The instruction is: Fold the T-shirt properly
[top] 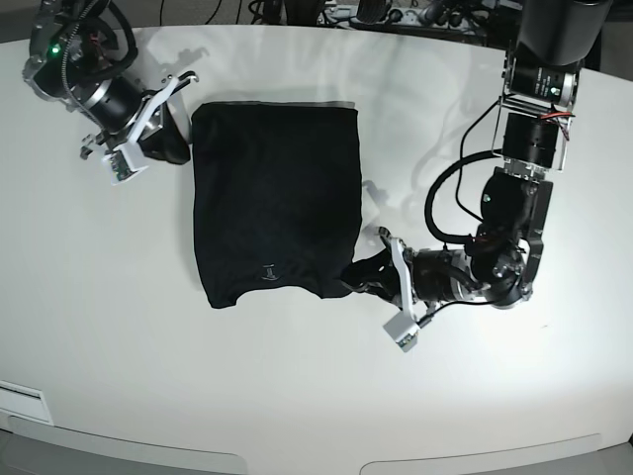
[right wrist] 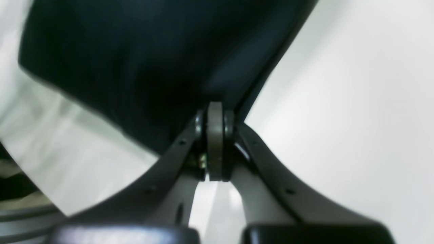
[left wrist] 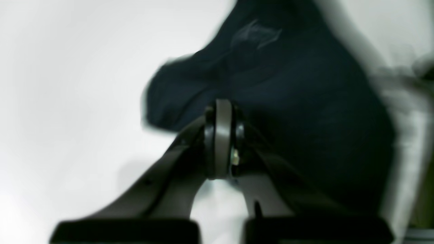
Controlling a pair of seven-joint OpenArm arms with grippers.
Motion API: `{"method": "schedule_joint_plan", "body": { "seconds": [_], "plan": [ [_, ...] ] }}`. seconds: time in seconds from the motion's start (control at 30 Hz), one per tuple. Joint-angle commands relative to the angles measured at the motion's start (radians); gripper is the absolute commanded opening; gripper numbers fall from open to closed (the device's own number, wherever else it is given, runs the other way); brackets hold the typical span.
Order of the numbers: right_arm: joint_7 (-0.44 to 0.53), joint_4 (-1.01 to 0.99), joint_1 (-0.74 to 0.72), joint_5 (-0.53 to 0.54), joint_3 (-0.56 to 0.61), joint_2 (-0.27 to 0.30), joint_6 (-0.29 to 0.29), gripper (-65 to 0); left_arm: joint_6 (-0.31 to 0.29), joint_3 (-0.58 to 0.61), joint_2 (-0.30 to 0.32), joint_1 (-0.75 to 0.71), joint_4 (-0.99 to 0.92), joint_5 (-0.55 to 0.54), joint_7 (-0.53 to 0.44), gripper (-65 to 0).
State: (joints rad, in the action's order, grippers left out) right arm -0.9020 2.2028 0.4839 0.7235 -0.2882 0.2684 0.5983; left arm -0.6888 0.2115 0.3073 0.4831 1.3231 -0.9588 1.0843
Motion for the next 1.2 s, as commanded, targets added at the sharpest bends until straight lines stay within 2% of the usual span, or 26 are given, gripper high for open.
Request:
{"method": "schedule_joint_plan", "body": {
  "seconds": [0.0, 0.13, 0.17, 0.2, 0.3, 0.37, 0.53, 0.73, 0.83, 0.97, 1.17],
  "plan": [
    [0.026, 0.054, -0.002, 0.065, -0.048, 0.009, 0.024, -65.0, -0.009, -0.032, 0.016, 0.029, 0.024, -0.113, 0.019, -65.0],
    [0.011, 0.153, 0.001, 0.356, -0.246, 0.01, 0.075, -65.0, -0.009, -0.139, 0.059, -0.015, 0.026, -0.487, 0.186, -65.0],
    [-0.003, 0.153, 0.0, 0.433, -0.294, 0.009, 0.082, -65.0, -0.009, -0.167, 0.068, -0.034, 0.03, -0.525, 0.223, -65.0],
    [-0.031, 0.153, 0.001, 0.498, -0.339, 0.009, 0.1, -65.0, -0.009, -0.198, 0.073, -0.053, 0.047, -0.525, 0.235, -65.0],
    [-0.164, 0.153, 0.004, 0.671, -0.448, 0.009, 0.1, -65.0, -0.009, -0.278, 0.086, -0.127, 0.146, -0.525, 0.264, -65.0],
    [-0.218, 0.153, 0.032, 0.76, -0.503, 0.009, 0.1, -65.0, -0.009, -0.295, 0.121, -0.191, 0.236, -0.525, 0.263, -65.0],
    [-0.317, 0.153, 0.138, 0.76, -0.624, 0.009, 0.1, -65.0, -0.009, -0.338, 0.217, -0.392, 0.498, -0.525, 0.264, -65.0],
    [-0.341, 0.153, 0.28, 0.76, -0.775, 0.008, 0.097, -65.0, -0.009, -0.486, 0.302, -0.697, 0.776, -0.525, 0.263, -65.0],
    [-0.384, 0.153, 0.363, 0.76, -0.822, 0.008, 0.087, -65.0, 0.013, -0.594, 0.31, -0.867, 0.887, -0.525, 0.264, -65.0],
    [-0.414, 0.153, 0.468, 0.76, -0.824, 0.008, 0.082, -65.0, 0.031, -0.715, 0.31, -1.073, 1.011, -0.525, 0.279, -65.0],
    [-0.494, 0.153, 0.626, 0.76, -0.82, -0.014, 0.086, -65.0, 0.035, -0.788, 0.31, -1.384, 1.033, -0.525, 0.311, -65.0]
  ]
}}
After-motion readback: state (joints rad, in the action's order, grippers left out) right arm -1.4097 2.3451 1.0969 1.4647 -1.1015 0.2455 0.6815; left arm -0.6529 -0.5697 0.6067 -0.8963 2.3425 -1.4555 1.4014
